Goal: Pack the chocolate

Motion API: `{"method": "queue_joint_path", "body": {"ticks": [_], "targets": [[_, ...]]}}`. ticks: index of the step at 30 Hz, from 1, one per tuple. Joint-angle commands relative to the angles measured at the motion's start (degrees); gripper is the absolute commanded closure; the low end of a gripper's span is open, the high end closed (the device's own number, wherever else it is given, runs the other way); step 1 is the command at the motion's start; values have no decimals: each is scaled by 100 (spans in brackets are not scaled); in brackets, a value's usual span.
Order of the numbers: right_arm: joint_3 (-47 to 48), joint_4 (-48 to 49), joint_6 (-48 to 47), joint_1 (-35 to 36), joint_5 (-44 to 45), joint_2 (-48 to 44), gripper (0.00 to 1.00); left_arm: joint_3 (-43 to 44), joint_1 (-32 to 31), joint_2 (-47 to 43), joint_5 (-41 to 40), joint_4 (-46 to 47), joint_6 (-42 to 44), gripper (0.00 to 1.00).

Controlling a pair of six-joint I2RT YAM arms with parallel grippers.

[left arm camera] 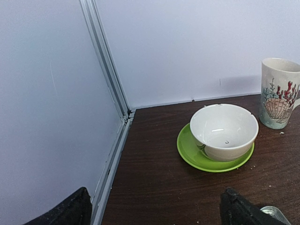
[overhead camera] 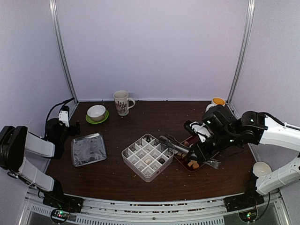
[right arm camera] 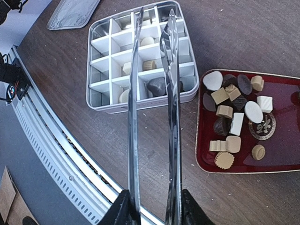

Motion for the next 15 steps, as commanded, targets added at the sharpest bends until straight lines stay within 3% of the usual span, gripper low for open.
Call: {"method": "queue_joint_path", "body": {"ticks": [1,15], "targets": [[68,126,89,-10,755,-351,66,-6,50,33,1,331,-19,2],[-163,55,326,-218,1246,-764,67,-6,47,33,1,331,-19,2]]}}
